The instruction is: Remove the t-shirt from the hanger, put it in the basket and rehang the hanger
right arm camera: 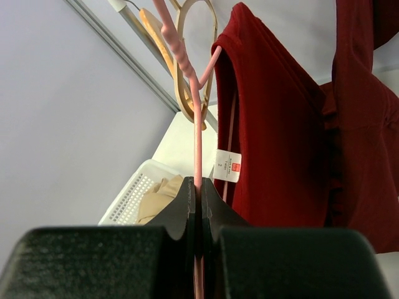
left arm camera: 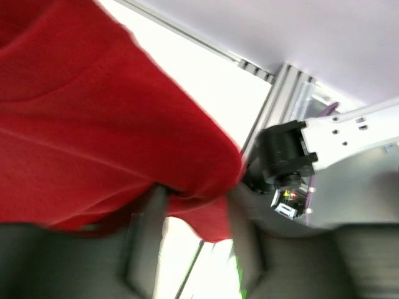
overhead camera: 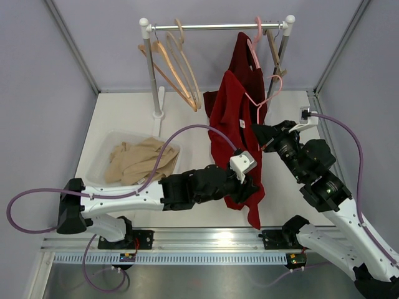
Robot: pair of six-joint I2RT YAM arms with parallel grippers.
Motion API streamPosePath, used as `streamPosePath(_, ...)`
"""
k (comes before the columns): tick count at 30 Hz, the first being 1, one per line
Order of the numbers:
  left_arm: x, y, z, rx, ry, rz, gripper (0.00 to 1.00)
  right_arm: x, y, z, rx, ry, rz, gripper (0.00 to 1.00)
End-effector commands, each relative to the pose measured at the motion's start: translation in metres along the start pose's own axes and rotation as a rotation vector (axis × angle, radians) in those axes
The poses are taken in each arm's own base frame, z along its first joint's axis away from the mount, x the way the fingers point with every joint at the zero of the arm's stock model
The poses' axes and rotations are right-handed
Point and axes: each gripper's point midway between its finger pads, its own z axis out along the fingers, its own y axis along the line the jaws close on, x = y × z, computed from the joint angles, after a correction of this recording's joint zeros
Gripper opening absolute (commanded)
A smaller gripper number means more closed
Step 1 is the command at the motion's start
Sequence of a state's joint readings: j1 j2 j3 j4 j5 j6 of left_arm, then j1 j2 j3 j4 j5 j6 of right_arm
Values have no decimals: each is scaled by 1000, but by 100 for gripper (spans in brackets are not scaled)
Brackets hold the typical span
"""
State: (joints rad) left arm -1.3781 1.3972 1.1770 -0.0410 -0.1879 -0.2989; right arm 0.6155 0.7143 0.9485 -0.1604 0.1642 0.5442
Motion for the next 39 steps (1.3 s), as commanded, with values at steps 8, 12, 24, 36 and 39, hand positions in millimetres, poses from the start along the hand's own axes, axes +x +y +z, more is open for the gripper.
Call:
streamPosePath(8,19,-21,-16,100,-15,-74,6,-64,44,8,-119,-194,-31,0)
streamPosePath(12,45,-21,-22,103,31,-79,0,-82,56,14,-139,-240,-47,0)
streamPosePath(24,124,22,-35,-77,161,-76,0,-123,99,2,-253,-273,-42,0)
streamPosePath(36,-69,93,-92,-549,-419,2,0,-70,95,-97,-447,-118,52,0)
streamPosePath(39,-115,106,-100,-626,-535,39,0,-67,104,-122,-518,-79,61,0)
